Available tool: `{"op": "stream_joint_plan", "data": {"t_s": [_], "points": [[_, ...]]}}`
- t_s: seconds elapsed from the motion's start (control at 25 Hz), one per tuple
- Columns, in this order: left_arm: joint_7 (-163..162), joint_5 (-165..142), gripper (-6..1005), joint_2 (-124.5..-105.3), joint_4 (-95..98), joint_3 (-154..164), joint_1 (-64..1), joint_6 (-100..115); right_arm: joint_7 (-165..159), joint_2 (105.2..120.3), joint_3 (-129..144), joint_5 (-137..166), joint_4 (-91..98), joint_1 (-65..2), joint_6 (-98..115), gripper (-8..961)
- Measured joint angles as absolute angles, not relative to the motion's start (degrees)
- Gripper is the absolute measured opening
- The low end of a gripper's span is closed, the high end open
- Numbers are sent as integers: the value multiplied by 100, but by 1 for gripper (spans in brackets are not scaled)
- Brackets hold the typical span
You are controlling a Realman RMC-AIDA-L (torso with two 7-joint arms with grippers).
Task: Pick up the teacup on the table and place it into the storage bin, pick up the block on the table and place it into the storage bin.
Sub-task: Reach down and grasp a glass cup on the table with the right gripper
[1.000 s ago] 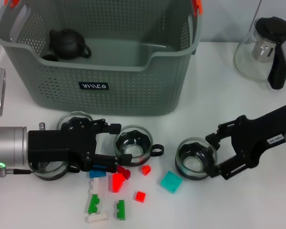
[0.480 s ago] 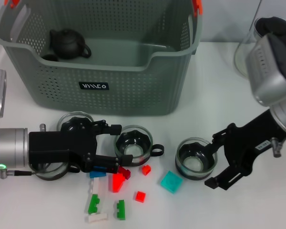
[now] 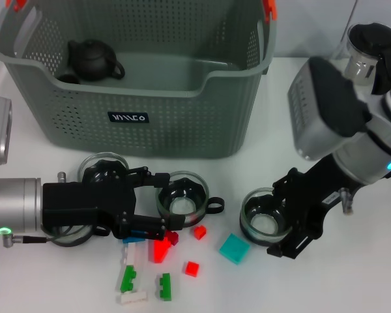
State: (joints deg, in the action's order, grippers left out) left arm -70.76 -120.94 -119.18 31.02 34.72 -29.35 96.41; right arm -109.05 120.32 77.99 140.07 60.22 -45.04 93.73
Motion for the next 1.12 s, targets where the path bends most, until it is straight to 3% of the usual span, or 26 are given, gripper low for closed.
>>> {"op": "stream_joint_plan", "data": {"t_s": [0.72, 1.12], "points": [[-7056, -12094, 932, -11927, 3094, 3472, -2900, 9677, -11529, 12066, 9281, 14202, 5613, -4713, 8588, 877], [-7057, -12094, 932, -11936, 3093, 3471, -2814, 9676, -11633, 12068, 9455, 14212, 5602, -4728, 8514, 733]]}}
